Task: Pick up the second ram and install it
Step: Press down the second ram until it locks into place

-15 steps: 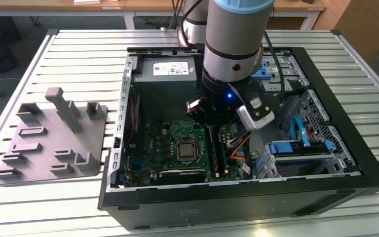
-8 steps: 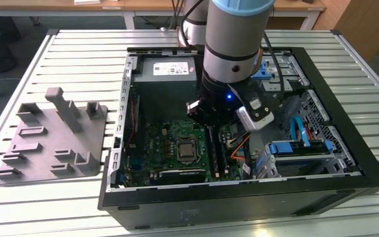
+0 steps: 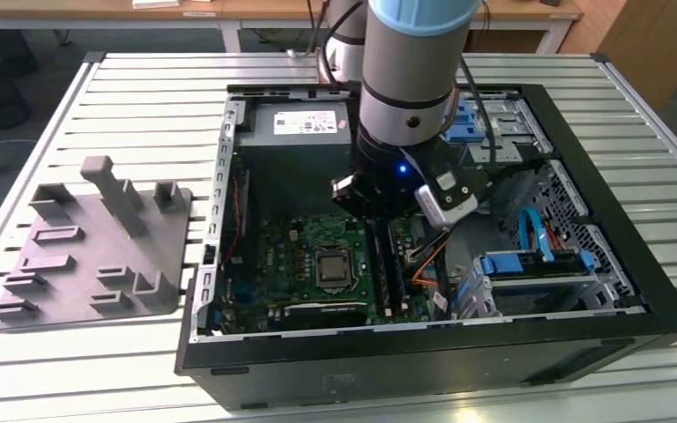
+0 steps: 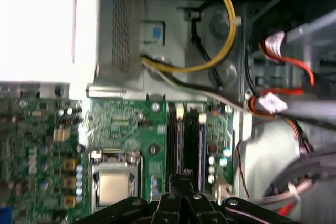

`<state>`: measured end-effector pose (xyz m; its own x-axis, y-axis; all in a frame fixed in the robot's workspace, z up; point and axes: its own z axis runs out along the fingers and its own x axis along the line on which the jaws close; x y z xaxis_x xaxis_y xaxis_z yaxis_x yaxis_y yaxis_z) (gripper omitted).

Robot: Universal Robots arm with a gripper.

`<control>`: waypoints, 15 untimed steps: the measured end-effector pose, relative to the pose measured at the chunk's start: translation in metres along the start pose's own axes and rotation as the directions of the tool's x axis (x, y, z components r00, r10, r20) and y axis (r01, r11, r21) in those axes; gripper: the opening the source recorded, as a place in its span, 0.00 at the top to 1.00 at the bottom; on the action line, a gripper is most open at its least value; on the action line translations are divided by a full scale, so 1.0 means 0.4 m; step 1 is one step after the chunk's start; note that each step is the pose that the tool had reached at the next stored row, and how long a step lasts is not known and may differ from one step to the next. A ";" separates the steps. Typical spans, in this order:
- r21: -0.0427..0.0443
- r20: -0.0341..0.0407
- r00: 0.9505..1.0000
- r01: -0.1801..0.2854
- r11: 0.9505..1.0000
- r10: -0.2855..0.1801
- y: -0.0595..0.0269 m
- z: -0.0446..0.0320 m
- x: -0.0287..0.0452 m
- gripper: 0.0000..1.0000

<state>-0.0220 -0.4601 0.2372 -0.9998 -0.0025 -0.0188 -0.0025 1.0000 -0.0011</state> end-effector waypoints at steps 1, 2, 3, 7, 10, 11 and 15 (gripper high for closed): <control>-0.001 0.000 1.000 0.000 1.000 0.000 0.008 0.004 0.000 0.90; -0.002 0.000 1.000 0.000 1.000 0.000 0.014 0.009 0.000 0.90; -0.002 0.000 1.000 0.000 1.000 0.000 0.021 0.014 0.000 0.90; -0.003 0.000 1.000 0.000 1.000 0.000 0.045 0.031 0.001 0.90; -0.003 0.000 1.000 0.000 1.000 0.000 0.055 0.037 0.002 0.90; -0.003 0.000 1.000 0.000 1.000 0.000 0.056 0.039 0.002 0.90; -0.003 0.000 1.000 0.000 1.000 0.000 0.059 0.045 0.002 0.90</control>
<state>-0.0225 -0.4364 0.2191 -0.9998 -0.0025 -0.0185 -0.0025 1.0000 0.0016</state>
